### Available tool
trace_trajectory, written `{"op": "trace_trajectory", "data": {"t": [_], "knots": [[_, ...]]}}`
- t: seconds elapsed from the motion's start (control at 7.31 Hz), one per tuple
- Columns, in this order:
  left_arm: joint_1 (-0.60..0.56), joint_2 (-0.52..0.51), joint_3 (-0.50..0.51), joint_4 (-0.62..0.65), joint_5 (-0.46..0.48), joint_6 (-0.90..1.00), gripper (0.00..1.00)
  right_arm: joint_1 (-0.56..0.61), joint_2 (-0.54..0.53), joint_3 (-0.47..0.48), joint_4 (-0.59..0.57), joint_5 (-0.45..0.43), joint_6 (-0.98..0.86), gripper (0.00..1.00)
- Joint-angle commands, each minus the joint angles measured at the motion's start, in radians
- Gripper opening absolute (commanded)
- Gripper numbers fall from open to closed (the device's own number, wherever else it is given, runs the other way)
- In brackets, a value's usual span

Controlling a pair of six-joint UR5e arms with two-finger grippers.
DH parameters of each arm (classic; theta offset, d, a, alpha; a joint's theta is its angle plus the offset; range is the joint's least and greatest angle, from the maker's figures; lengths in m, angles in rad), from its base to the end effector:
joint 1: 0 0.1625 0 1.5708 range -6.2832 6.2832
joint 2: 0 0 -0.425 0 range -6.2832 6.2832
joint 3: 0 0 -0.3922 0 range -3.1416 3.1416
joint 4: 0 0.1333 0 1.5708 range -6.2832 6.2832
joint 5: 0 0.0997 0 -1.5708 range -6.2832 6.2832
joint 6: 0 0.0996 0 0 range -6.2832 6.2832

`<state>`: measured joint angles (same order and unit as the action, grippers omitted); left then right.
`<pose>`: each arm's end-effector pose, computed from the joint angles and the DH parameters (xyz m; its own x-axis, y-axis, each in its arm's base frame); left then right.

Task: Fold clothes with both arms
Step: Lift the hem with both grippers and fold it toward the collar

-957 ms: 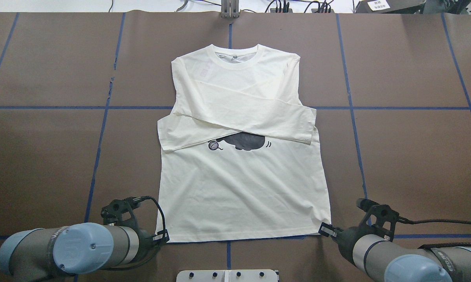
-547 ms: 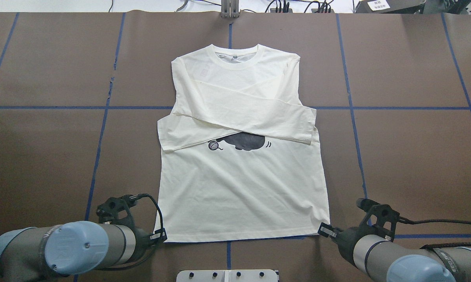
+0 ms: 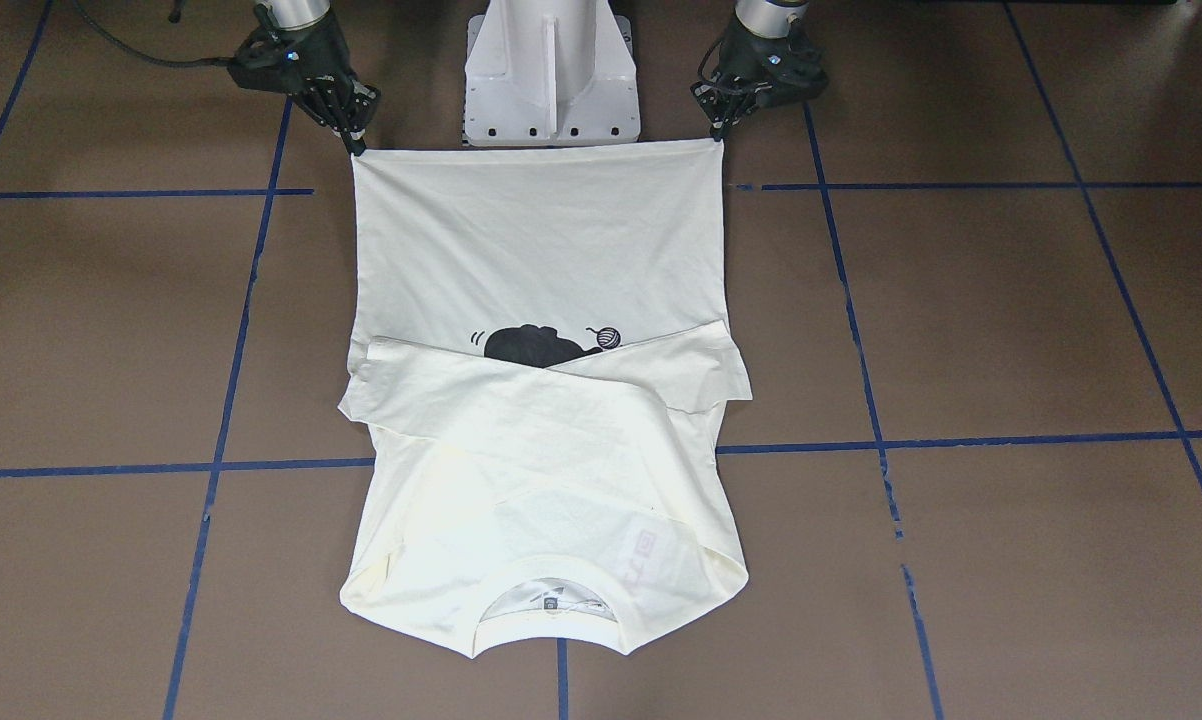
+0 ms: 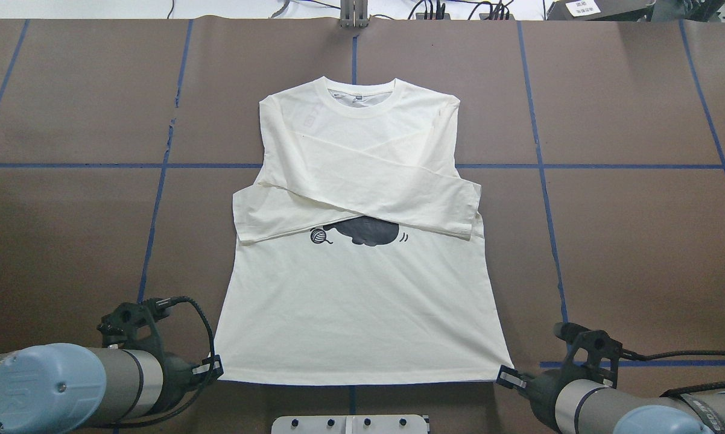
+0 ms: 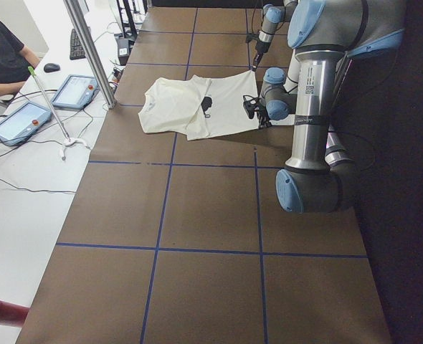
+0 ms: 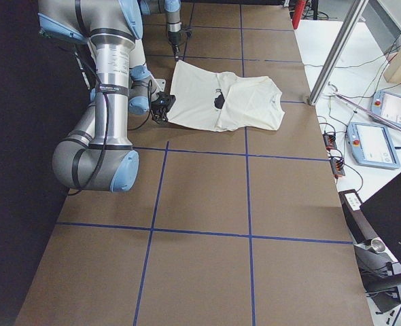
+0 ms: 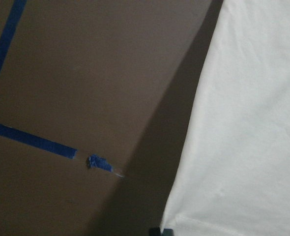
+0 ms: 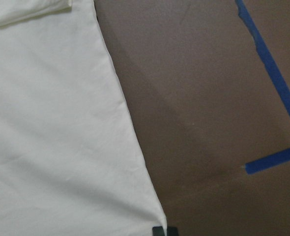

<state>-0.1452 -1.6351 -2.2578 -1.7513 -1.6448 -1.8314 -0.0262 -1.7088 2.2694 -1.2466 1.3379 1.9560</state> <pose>0.4301 -0.1902 0.2981 0.5481 -0.3398 -0.7642 0.2347 0.9395 -0.2494 -0.4158 -0.1454 0.3592 0.5293 0.3519 0.7720 -0.3798 0.9120 -0.1553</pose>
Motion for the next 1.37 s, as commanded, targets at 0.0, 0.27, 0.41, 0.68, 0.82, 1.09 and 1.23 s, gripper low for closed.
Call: {"op": "trace_trajectory", "data": {"t": [0.0, 0.27, 0.41, 0.68, 0.82, 1.09, 1.23], "knots": [[-0.010, -0.018, -0.070, 0.003, -0.012, 0.001, 0.00, -0.021, -0.012, 0.057, -0.001, 0.004, 0.000, 0.00], [-0.208, -0.084, -0.054, 0.003, -0.068, 0.106, 0.00, 0.089, 0.004, 0.085, -0.002, 0.048, -0.009, 0.00], [-0.352, -0.119, -0.007, 0.003, -0.148, 0.198, 0.00, 0.212, 0.067, 0.043, -0.005, 0.152, -0.026, 0.00], [-0.532, -0.307, 0.271, -0.011, -0.222, 0.341, 0.00, 0.551, 0.318, -0.170, -0.046, 0.454, -0.130, 0.00], [-0.583, -0.380, 0.385, -0.014, -0.224, 0.401, 0.00, 0.659, 0.456, -0.294, -0.126, 0.505, -0.229, 0.00], [-0.657, -0.465, 0.650, -0.200, -0.219, 0.428, 0.00, 0.770, 0.611, -0.529, -0.178, 0.514, -0.389, 0.00], [-0.663, -0.506, 0.781, -0.303, -0.214, 0.428, 0.00, 0.810, 0.706, -0.685, -0.174, 0.511, -0.428, 0.00]]}}
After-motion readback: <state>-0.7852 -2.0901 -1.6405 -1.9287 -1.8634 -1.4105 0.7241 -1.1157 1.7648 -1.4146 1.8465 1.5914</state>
